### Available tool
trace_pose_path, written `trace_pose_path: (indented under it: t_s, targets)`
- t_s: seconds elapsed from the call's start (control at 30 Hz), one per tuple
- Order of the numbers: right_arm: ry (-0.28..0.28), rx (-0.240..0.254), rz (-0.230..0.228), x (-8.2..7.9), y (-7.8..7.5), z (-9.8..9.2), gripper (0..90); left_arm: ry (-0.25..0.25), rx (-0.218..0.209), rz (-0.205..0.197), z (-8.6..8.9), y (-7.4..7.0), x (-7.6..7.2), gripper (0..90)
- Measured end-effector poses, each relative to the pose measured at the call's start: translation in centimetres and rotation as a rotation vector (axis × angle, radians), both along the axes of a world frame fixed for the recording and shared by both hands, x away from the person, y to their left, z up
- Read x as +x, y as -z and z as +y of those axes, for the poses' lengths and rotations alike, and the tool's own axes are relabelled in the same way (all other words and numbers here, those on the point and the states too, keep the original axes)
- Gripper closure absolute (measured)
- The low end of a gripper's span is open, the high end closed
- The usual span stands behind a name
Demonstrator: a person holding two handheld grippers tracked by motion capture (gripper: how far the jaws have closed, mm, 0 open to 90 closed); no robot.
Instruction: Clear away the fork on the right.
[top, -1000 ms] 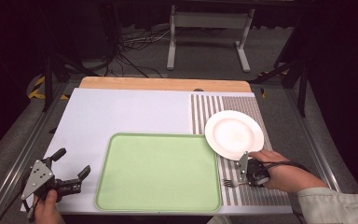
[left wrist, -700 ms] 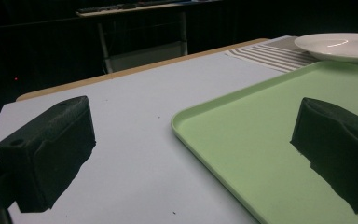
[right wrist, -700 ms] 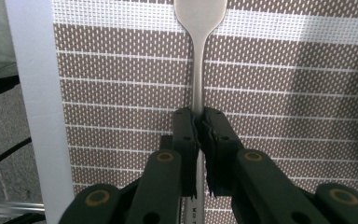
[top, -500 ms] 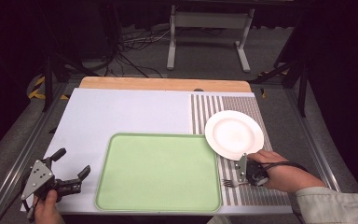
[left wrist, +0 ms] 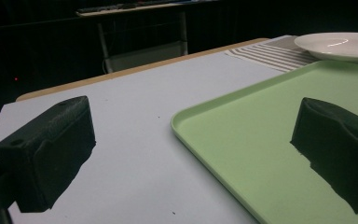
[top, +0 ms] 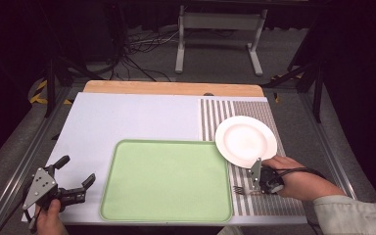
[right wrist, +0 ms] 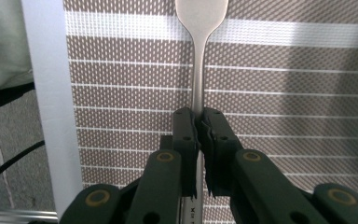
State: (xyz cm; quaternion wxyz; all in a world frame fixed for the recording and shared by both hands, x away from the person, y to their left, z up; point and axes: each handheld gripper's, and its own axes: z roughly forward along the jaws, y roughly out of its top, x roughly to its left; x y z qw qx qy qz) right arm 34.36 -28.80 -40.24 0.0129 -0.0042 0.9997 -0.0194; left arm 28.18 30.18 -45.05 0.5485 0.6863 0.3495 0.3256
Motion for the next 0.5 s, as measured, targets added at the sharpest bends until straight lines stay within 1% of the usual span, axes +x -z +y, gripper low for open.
trace_pose_path:
  t_s: [0.1,0.17,0.2,0.27,0.33,0.5]
  targets:
    - [0.008,0.008,-0.005,0.0,-0.6,0.0,85.0,0.001,0.0,-0.002,0.0,0.0,0.0,0.3]
    - [0.014,0.027,-0.016,0.0,-1.1,0.0,85.0,0.0,0.0,-0.003,0.0,0.0,0.0,0.3]
    - [0.022,0.039,-0.025,0.0,-1.6,0.1,85.0,0.0,0.002,-0.002,0.1,0.0,0.0,0.3]
    - [0.021,0.056,-0.034,0.0,-2.0,0.2,85.0,-0.001,0.001,-0.003,0.1,0.0,0.0,0.3]
    - [0.023,0.063,-0.034,0.0,-2.2,0.2,85.0,-0.001,0.001,-0.003,0.1,0.0,0.0,0.3]
    - [0.046,0.098,-0.056,0.0,-3.3,0.2,85.0,0.0,0.0,-0.004,0.1,0.0,0.0,0.3]
